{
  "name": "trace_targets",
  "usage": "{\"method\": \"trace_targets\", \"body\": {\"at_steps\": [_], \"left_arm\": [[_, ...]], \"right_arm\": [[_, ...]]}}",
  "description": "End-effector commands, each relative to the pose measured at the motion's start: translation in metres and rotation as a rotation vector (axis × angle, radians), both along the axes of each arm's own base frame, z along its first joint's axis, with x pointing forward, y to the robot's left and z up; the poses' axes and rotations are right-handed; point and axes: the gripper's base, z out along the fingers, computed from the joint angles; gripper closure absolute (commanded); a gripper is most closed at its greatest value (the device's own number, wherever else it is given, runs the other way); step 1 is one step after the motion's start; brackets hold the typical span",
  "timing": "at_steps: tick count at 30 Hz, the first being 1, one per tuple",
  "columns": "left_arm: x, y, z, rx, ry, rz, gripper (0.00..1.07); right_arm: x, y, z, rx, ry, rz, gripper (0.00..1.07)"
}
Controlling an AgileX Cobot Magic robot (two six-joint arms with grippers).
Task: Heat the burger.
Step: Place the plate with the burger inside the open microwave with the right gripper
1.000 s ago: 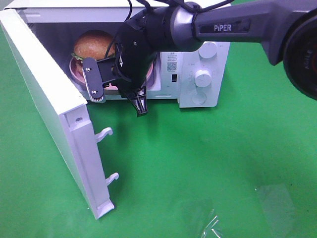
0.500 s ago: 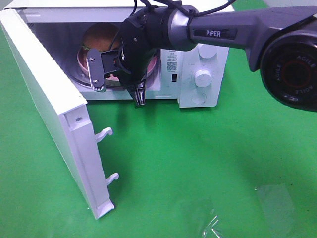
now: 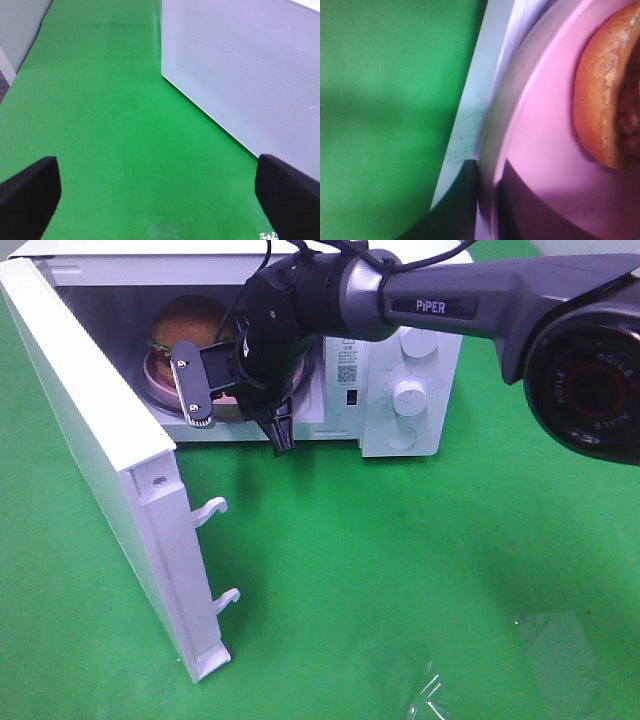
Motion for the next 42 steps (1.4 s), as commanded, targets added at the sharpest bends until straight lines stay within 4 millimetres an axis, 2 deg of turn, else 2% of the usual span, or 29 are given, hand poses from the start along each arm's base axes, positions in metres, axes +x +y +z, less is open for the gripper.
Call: {"method": "trace_targets", "body": {"at_steps": [1,4,8,9,10,12,13,14,16,30,32,33,34,35,38,42], "left_arm": [[-0.002,-0.001,0.001,-0.004,-0.033,-0.002,0.09],[-0.002,-0.001,0.001,-0.004,-0.033,-0.002,0.09],[-0.002,-0.001,0.001,-0.004,-0.033,-0.002,0.09],[-0.002,-0.001,0.001,-0.004,-0.033,-0.002,0.09],[-0.002,-0.001,0.001,-0.004,-0.033,-0.002,0.09],[-0.002,-0.001,0.001,-0.004,-0.033,-0.002,0.09],[-0.002,-0.001,0.001,-0.004,-0.033,-0.002,0.09],[-0.002,-0.001,0.001,-0.004,-0.033,-0.002,0.09],[-0.002,-0.001,0.001,-0.004,-0.033,-0.002,0.09],[-0.002,-0.001,0.001,-0.004,-0.033,-0.002,0.09],[-0.002,-0.001,0.001,-0.004,-0.033,-0.002,0.09],[-0.002,-0.001,0.001,-0.004,-0.033,-0.002,0.09],[-0.002,-0.001,0.001,-0.004,-0.033,-0.002,0.09],[-0.002,-0.001,0.001,-0.004,-0.033,-0.002,0.09],[-0.002,-0.001,0.001,-0.004,-0.033,-0.002,0.09],[-0.002,-0.001,0.001,-0.004,-0.033,-0.002,0.09]], "right_arm": [[0.005,0.003,0.010,0.050,-0.048,0.012,1.01],[0.005,0.003,0.010,0.050,-0.048,0.012,1.00],[0.005,0.003,0.010,0.062,-0.040,-0.001,0.93],[0.005,0.003,0.010,0.076,-0.032,-0.019,0.88],[0.005,0.003,0.010,0.076,-0.032,-0.019,0.88],[0.005,0.003,0.010,0.095,-0.022,-0.046,0.77],[0.005,0.003,0.010,0.095,-0.022,-0.046,0.77],[0.005,0.003,0.010,0.100,-0.019,-0.053,0.72],[0.005,0.003,0.009,0.105,-0.015,-0.060,0.68],[-0.001,-0.003,0.004,0.067,0.027,-0.078,0.61],[-0.005,-0.006,0.006,0.073,0.022,-0.072,0.51],[-0.005,-0.006,0.006,0.073,0.022,-0.072,0.51],[-0.006,-0.007,0.008,0.076,0.019,-0.070,0.45],[-0.006,-0.007,0.008,0.076,0.019,-0.070,0.45],[-0.011,-0.010,0.010,0.082,0.015,-0.065,0.32],[-0.018,-0.015,0.015,0.099,-0.007,-0.051,0.29]]}}
